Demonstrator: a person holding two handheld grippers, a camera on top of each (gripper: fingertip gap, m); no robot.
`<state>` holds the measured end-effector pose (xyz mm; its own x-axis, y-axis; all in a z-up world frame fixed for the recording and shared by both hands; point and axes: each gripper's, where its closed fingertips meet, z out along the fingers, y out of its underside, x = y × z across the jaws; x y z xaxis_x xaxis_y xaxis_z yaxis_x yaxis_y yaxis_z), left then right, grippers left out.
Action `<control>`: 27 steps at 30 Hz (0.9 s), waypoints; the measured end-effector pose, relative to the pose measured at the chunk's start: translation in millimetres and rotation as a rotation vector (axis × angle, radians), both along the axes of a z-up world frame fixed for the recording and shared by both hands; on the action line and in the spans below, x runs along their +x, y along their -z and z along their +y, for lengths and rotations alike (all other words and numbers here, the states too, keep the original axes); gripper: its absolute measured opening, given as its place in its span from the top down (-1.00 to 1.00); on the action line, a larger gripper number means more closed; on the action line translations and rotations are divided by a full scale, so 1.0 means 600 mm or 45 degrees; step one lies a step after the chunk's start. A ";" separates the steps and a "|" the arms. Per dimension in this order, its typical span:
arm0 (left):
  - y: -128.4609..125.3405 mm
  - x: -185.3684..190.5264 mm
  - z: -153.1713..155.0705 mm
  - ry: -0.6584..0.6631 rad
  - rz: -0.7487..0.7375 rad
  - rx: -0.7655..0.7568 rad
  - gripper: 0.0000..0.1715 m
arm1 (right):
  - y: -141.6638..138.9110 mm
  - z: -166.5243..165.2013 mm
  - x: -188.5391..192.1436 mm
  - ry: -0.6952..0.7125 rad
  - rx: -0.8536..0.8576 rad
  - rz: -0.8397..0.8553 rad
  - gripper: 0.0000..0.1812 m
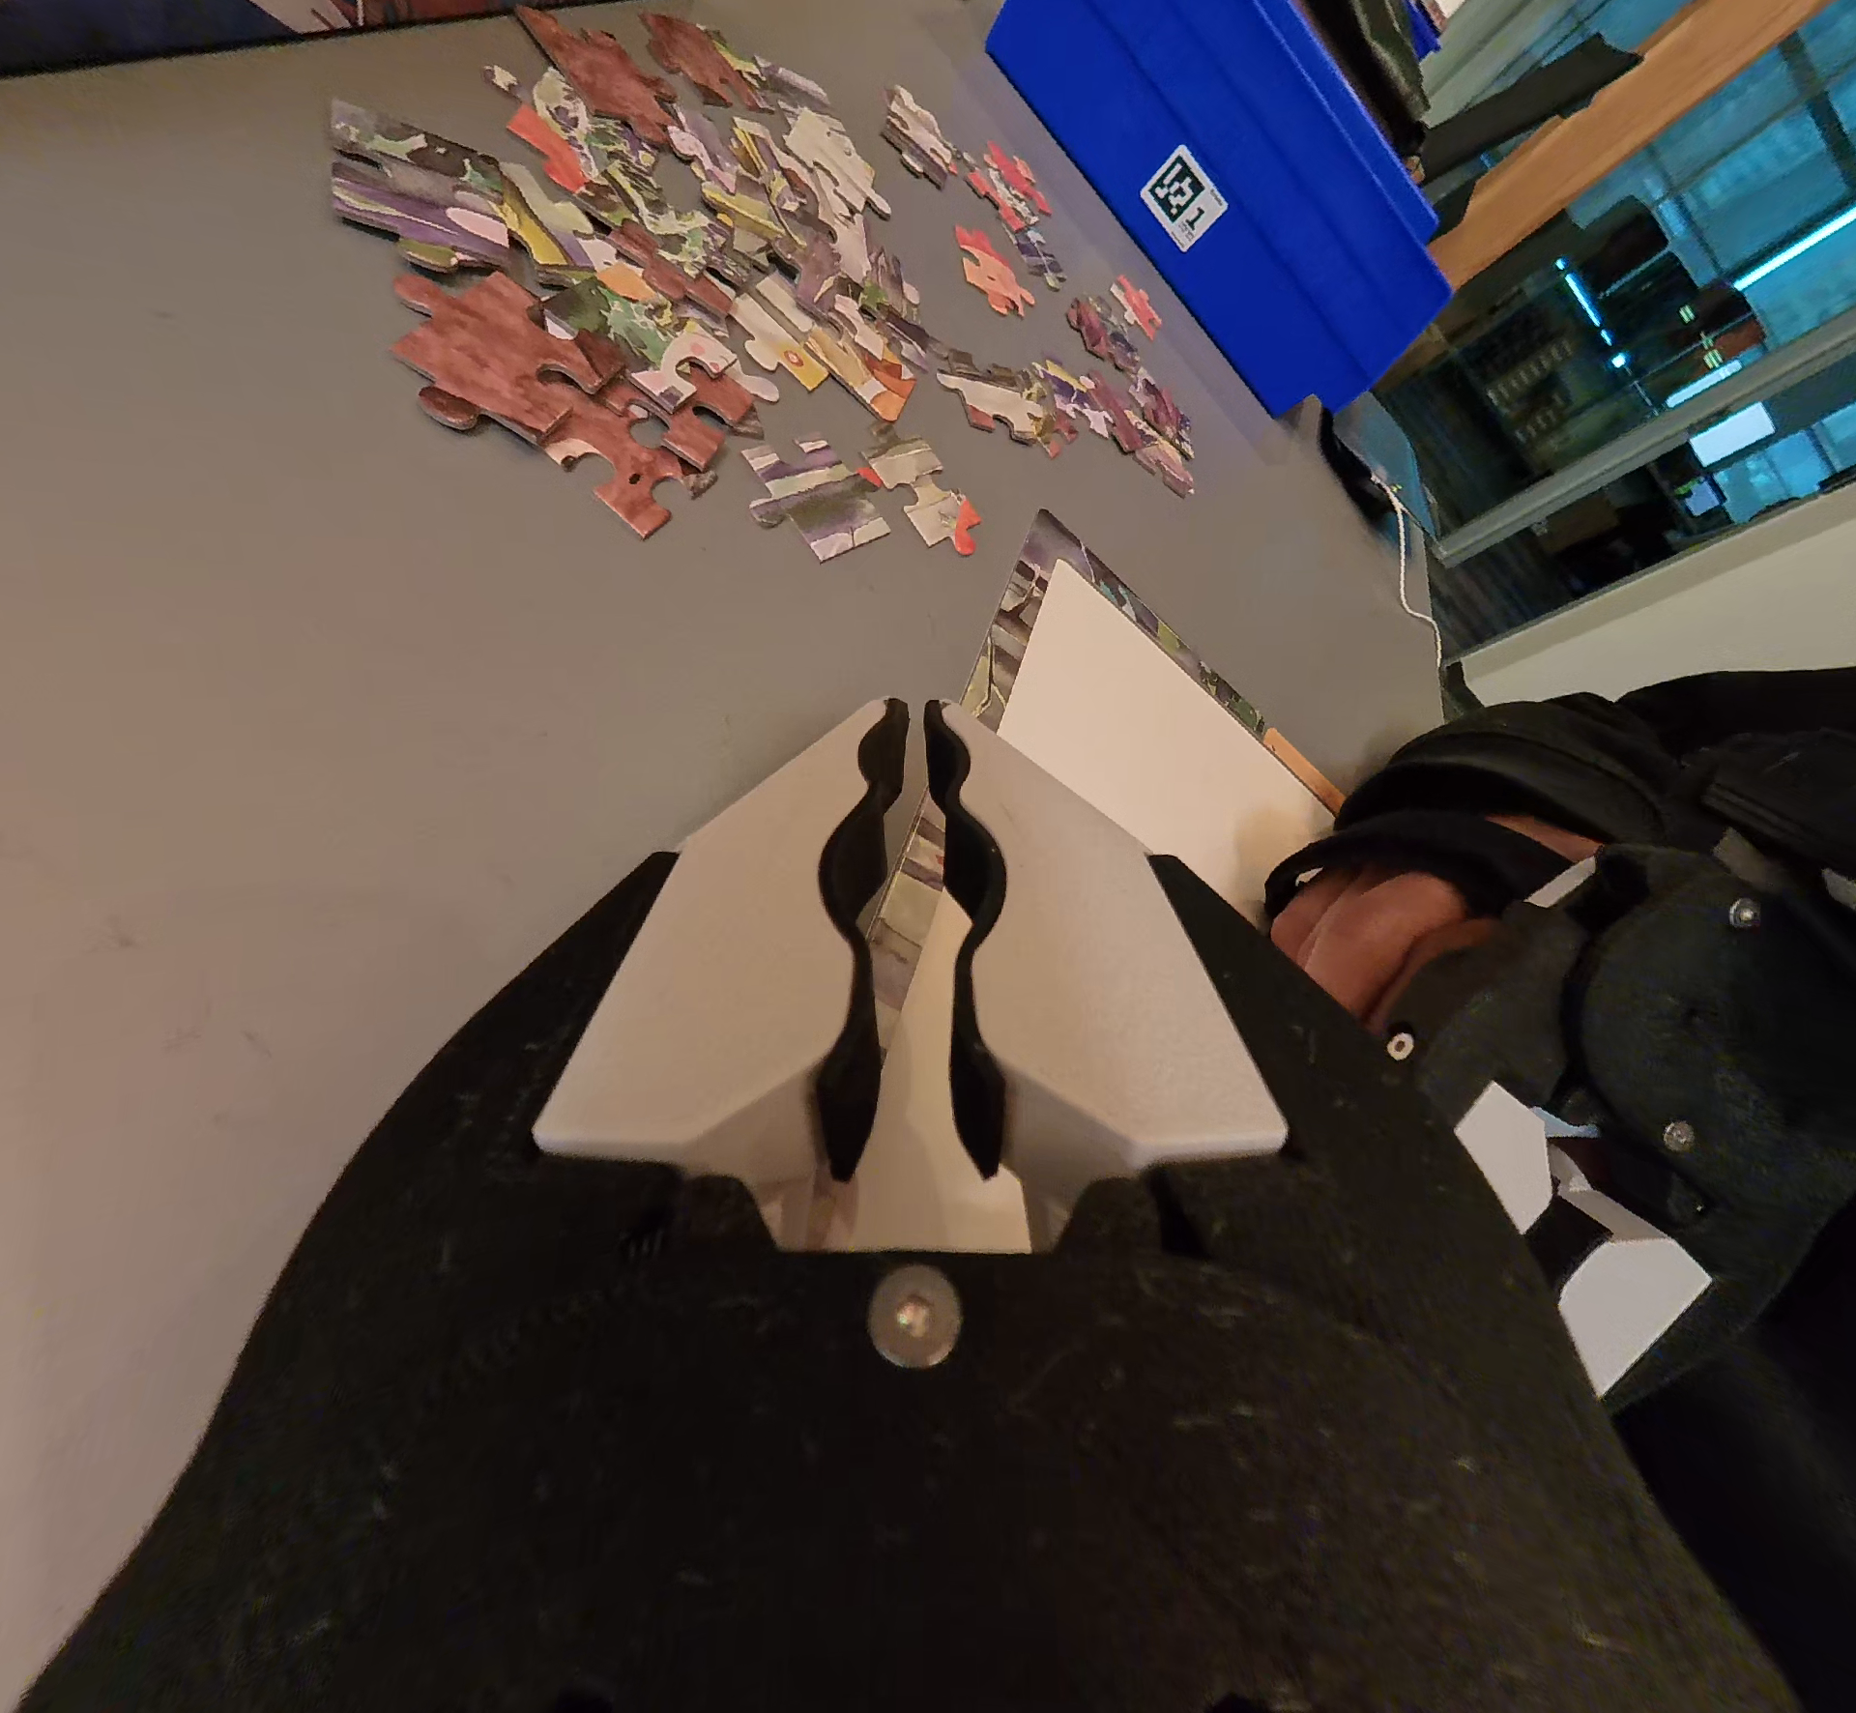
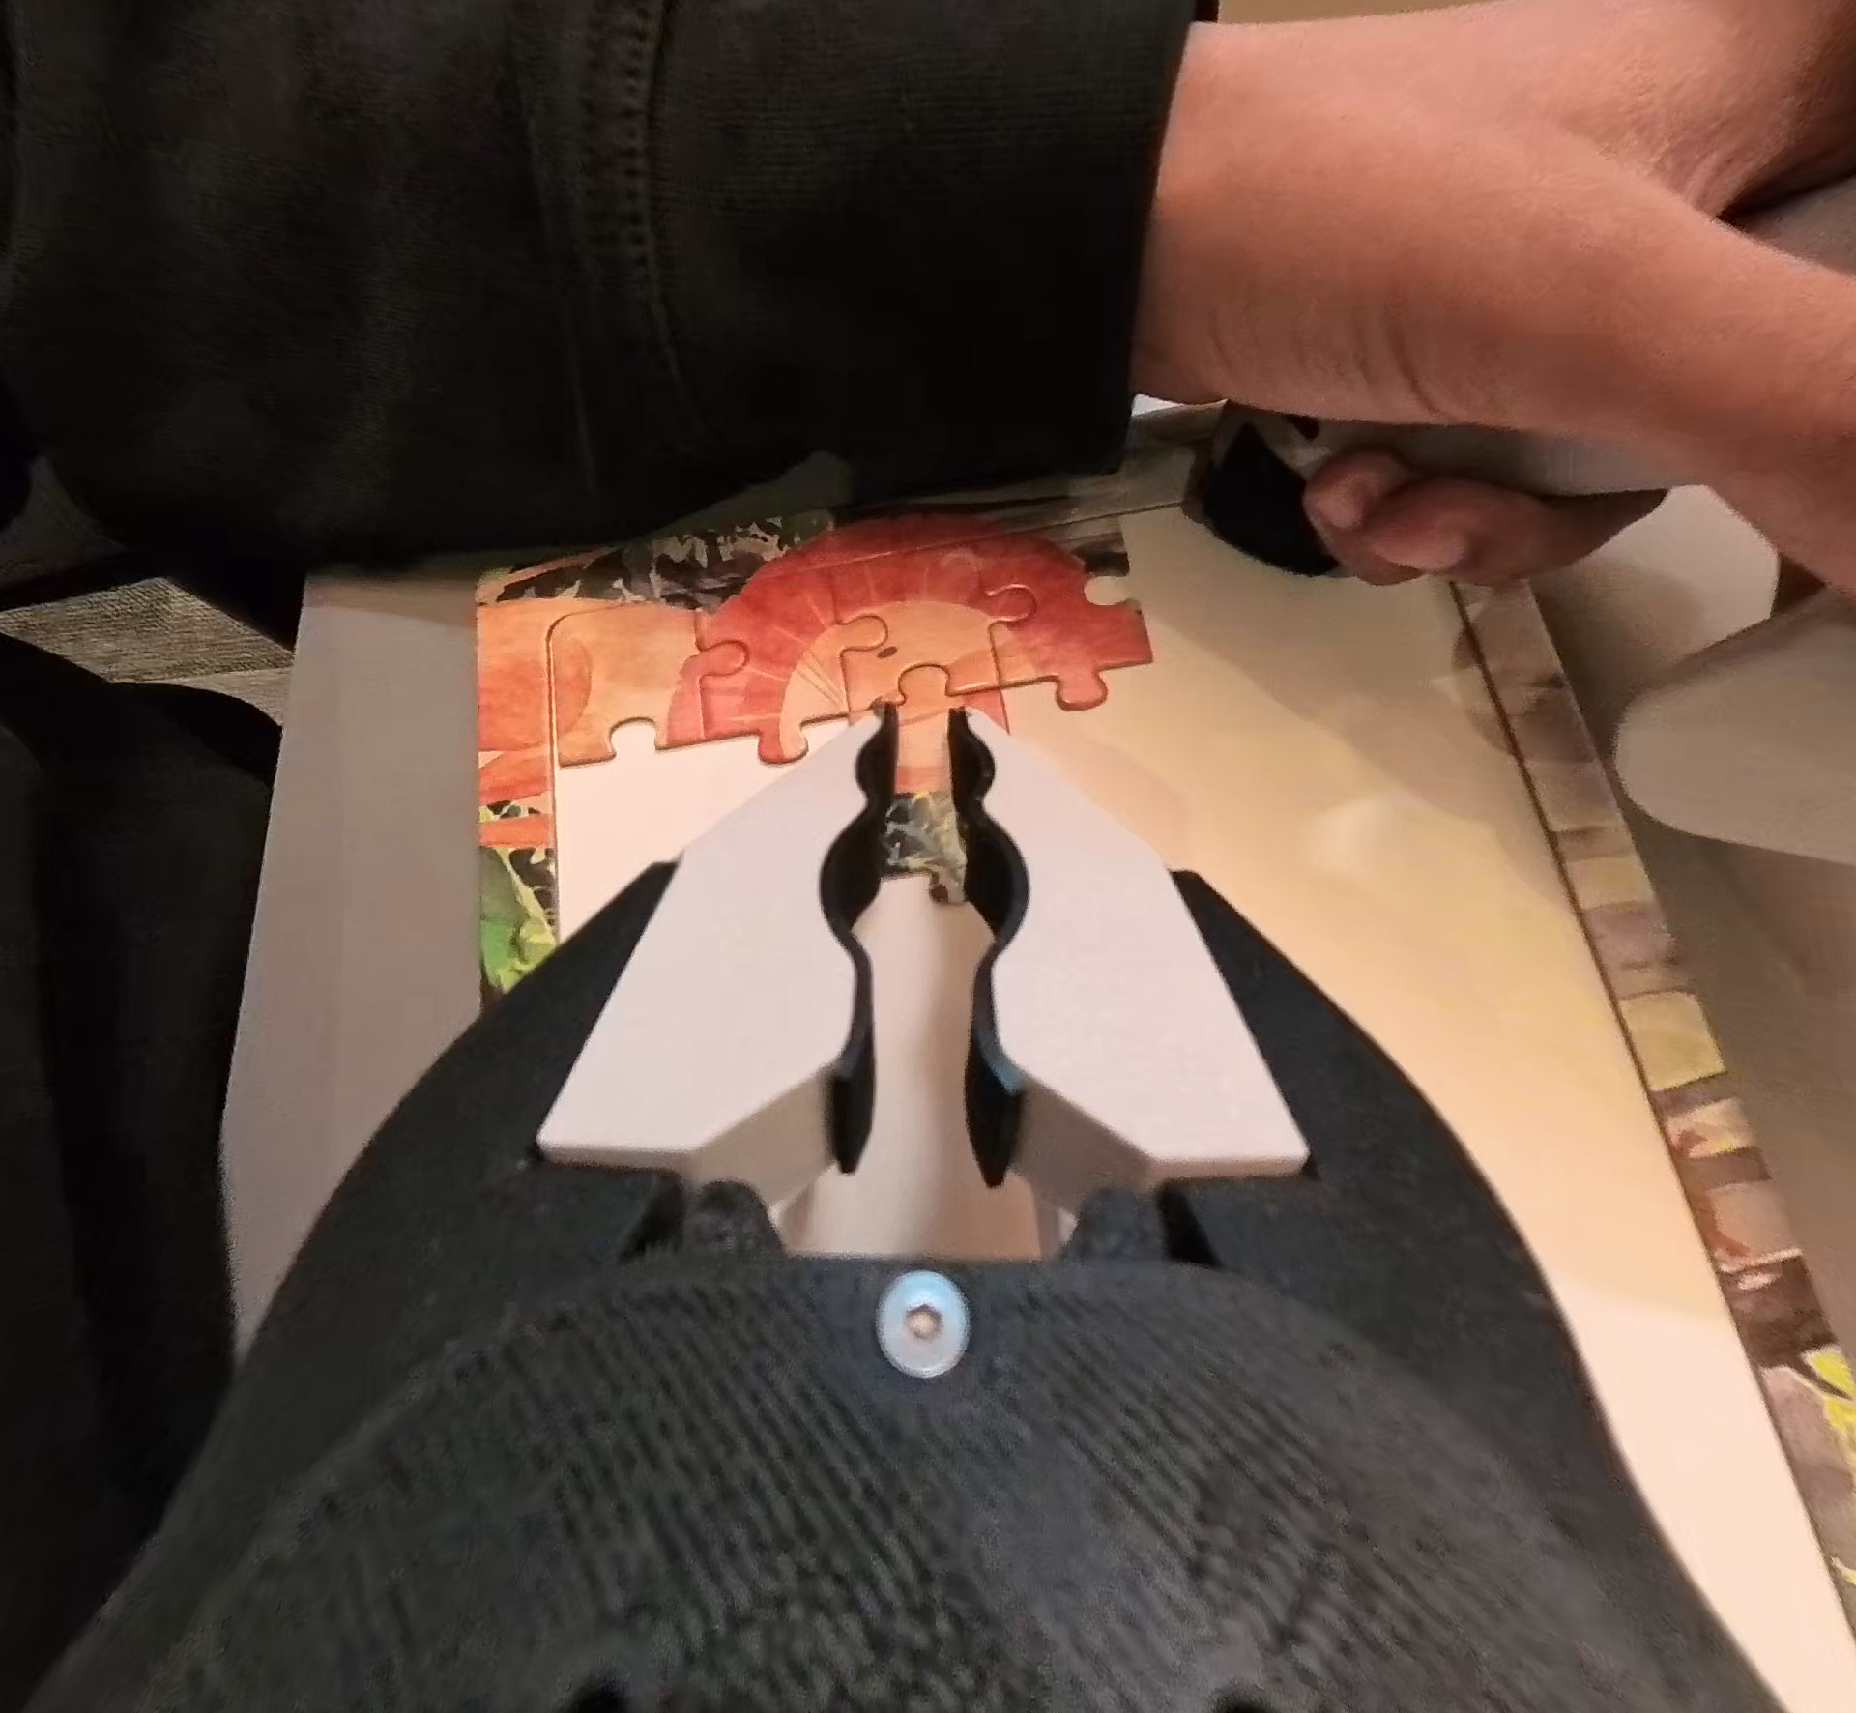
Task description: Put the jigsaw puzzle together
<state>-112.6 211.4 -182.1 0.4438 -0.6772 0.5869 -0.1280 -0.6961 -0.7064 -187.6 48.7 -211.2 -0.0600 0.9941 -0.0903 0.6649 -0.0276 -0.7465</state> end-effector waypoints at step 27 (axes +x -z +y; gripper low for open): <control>-0.072 -0.171 0.010 -0.229 0.085 0.263 1.00 | -0.084 0.159 0.089 0.353 0.227 0.335 0.82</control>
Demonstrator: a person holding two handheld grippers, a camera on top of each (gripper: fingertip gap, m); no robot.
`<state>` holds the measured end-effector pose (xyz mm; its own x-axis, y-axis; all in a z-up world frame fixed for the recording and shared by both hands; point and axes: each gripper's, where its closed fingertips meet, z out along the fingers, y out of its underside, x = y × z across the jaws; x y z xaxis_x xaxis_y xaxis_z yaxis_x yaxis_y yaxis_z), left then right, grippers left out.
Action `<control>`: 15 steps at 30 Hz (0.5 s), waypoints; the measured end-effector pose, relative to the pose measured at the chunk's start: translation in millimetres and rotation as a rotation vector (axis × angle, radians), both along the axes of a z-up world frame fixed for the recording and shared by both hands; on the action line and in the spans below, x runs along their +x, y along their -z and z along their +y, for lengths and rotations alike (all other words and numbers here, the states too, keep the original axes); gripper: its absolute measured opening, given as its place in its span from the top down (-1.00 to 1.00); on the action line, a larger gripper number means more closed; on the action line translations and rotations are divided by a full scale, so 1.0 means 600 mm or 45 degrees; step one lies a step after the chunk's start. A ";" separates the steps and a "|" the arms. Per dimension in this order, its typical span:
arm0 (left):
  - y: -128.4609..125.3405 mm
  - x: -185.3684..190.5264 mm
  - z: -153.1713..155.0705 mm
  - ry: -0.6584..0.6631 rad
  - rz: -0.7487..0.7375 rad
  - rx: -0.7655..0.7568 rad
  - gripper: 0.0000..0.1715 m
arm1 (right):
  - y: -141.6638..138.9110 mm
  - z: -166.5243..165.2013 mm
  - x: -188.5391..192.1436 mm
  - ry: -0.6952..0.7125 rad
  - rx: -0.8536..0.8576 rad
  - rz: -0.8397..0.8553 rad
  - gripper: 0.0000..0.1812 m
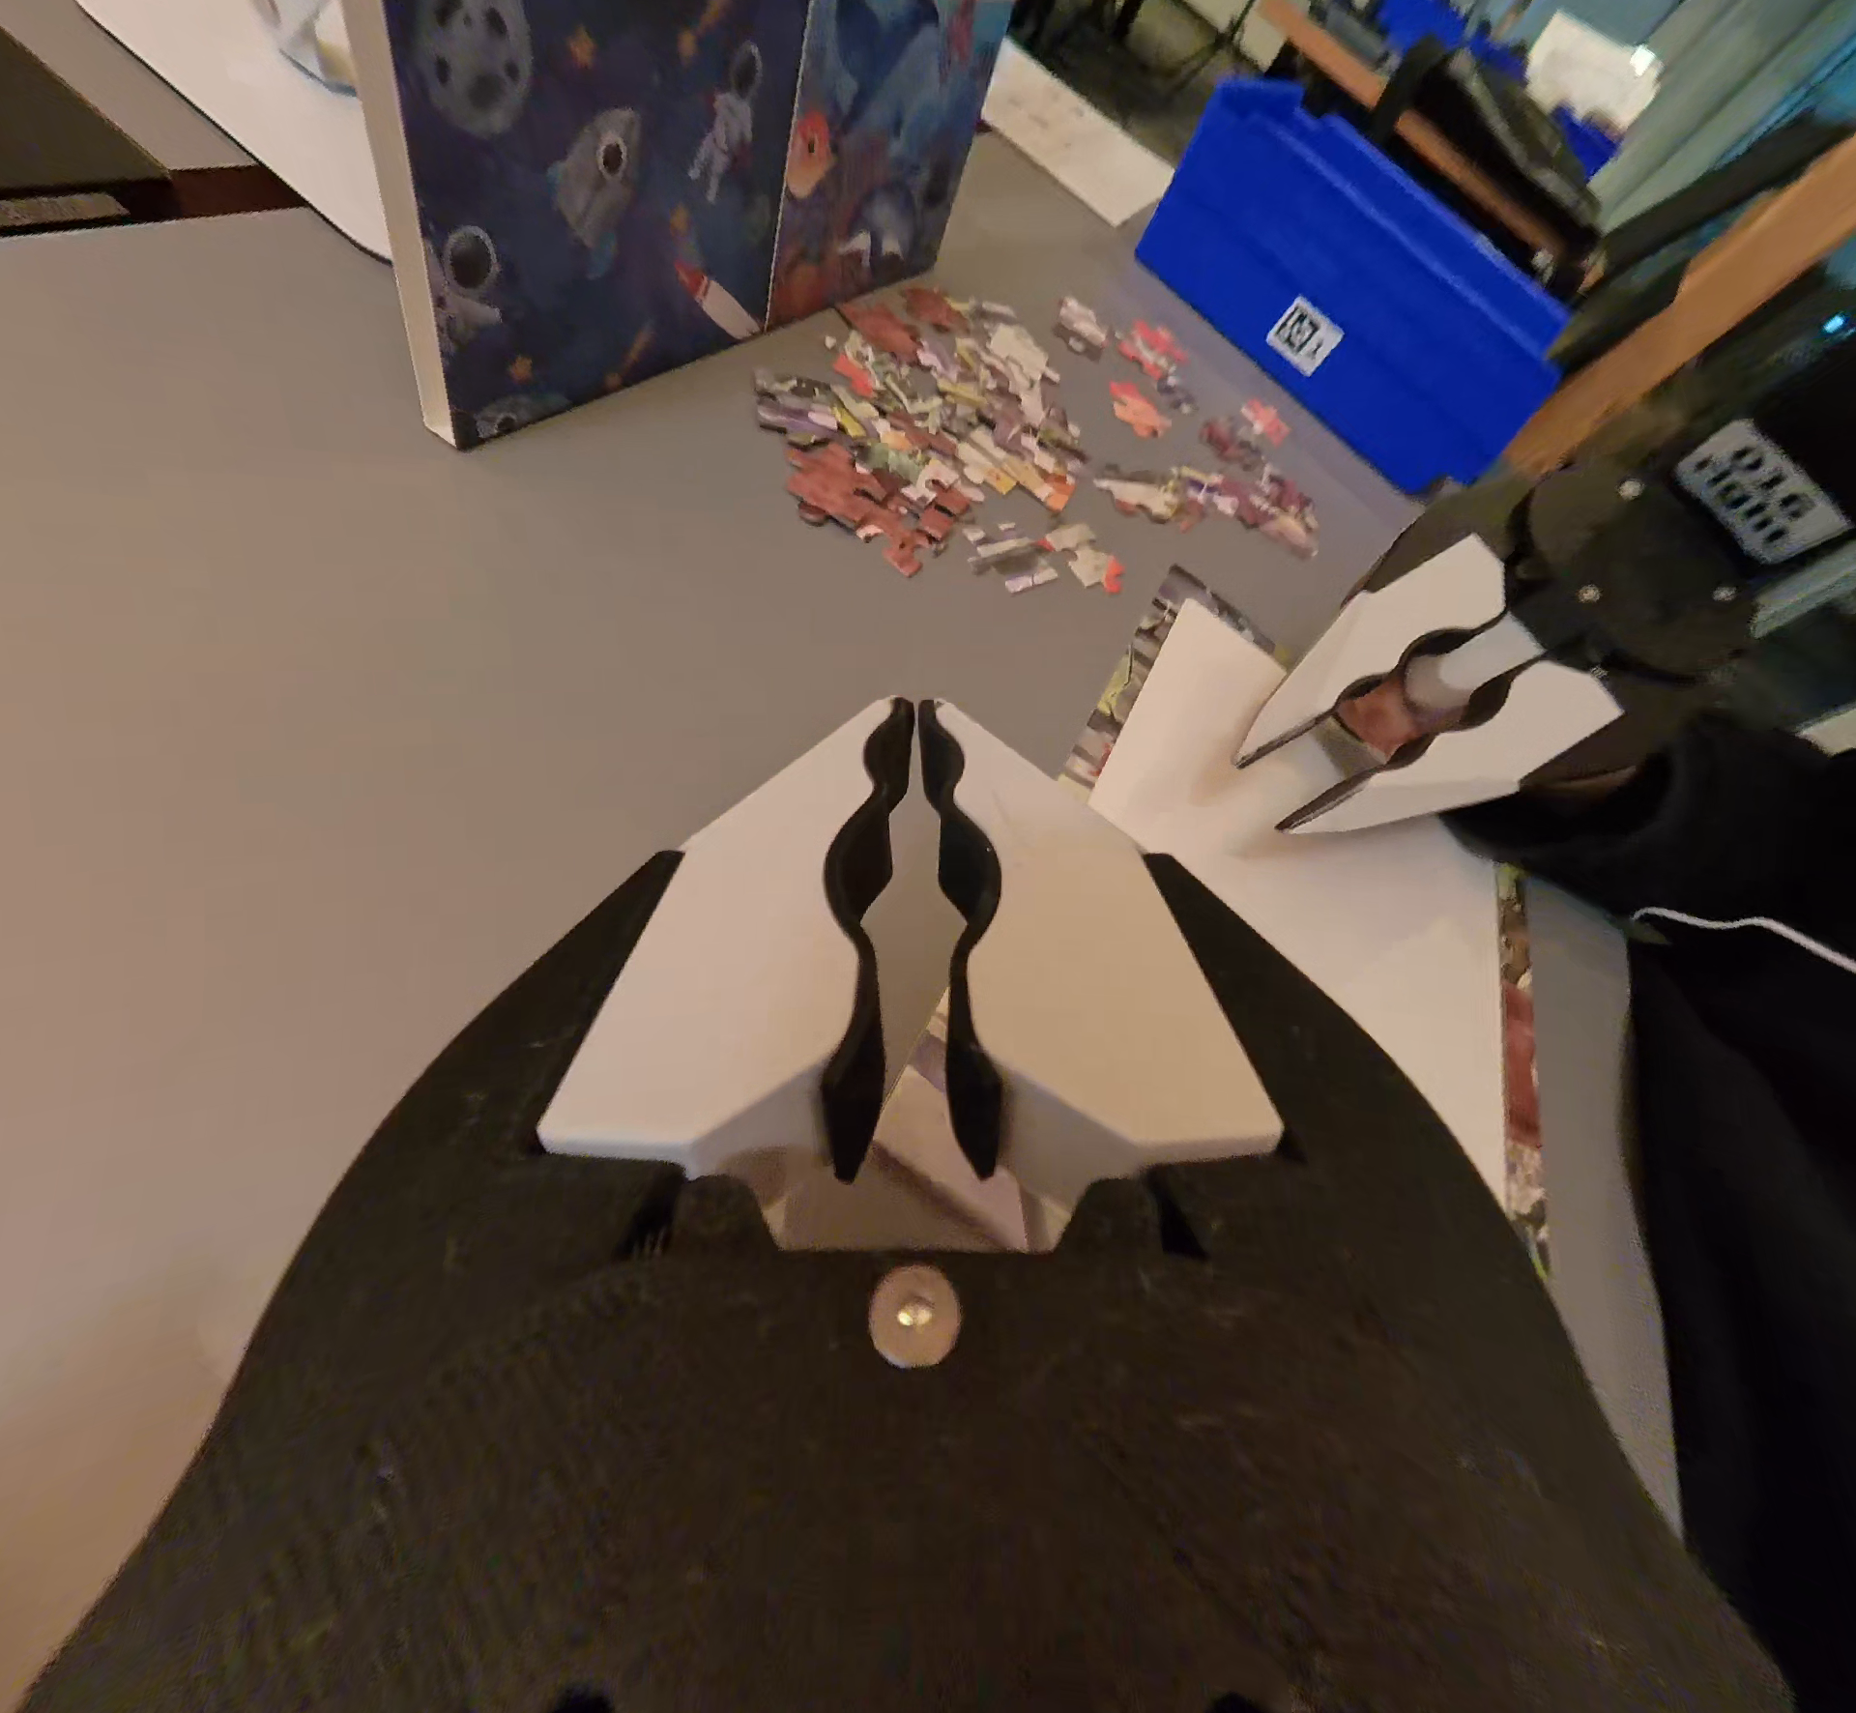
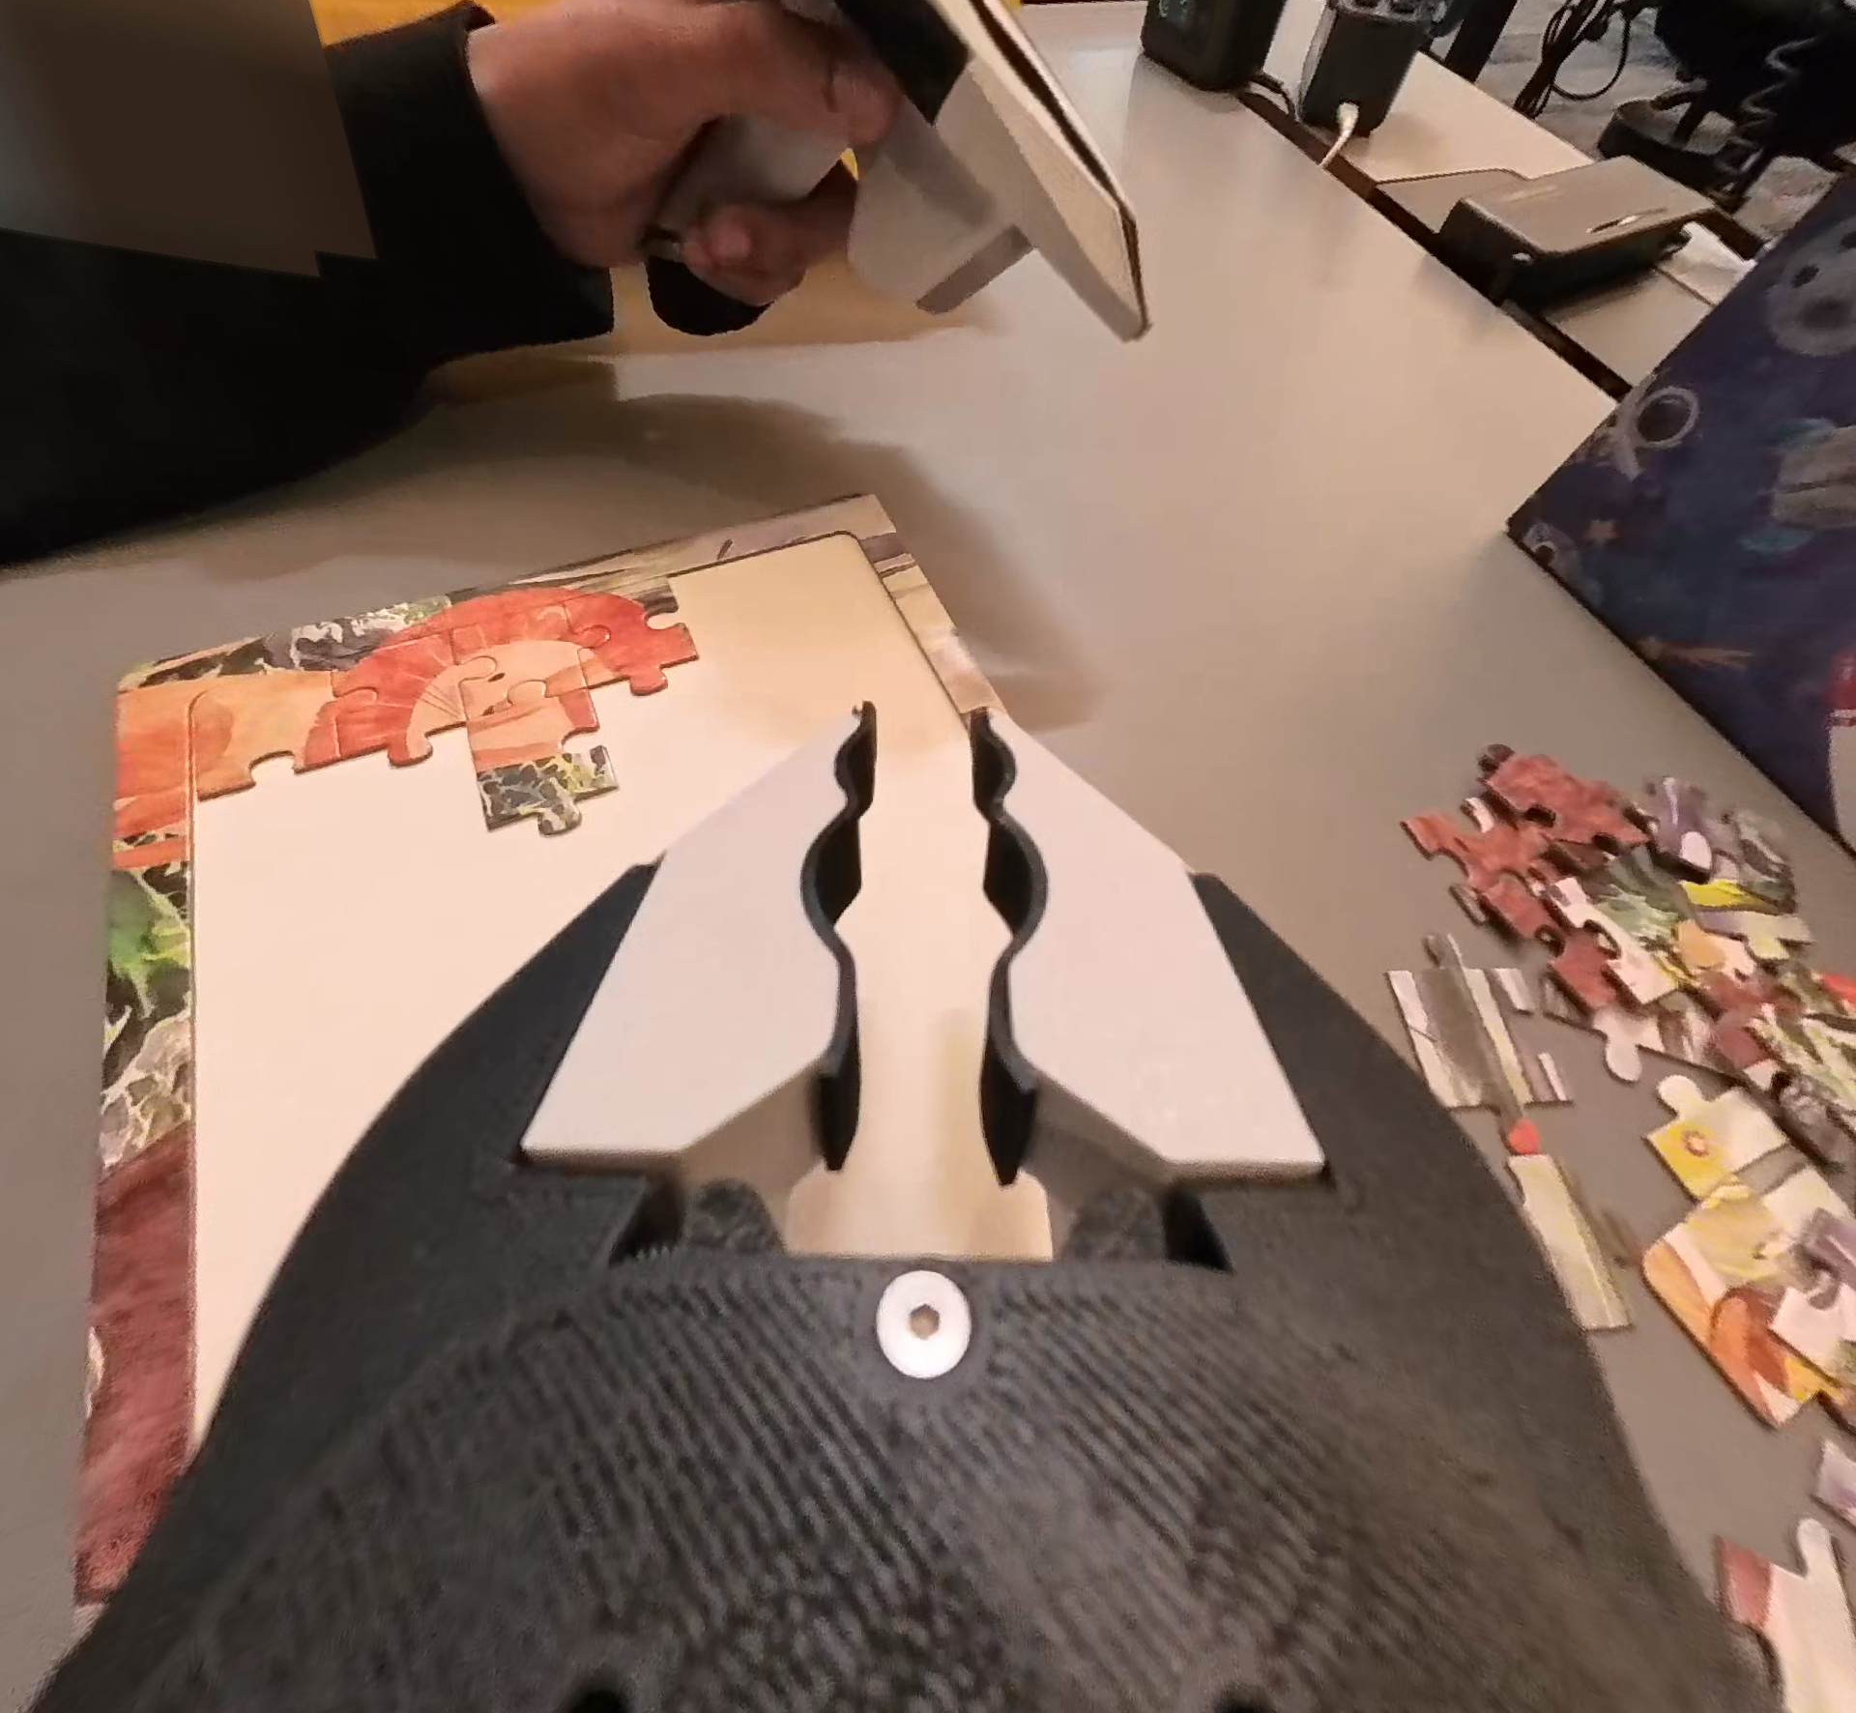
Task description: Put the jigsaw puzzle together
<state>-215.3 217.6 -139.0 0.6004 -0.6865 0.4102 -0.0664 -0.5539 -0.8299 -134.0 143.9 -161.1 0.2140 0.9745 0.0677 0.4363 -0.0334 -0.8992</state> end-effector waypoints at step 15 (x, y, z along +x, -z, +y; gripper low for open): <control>0.037 0.008 -0.003 0.025 0.096 -0.069 1.00 | 0.005 -0.028 -0.013 -0.087 0.006 -0.028 0.70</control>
<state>-210.4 215.8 -161.4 0.6176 -0.6765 0.4011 -0.1388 -0.5958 -0.7911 -142.0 127.2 -164.0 0.1454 0.9864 0.0764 0.4571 0.0015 -0.8894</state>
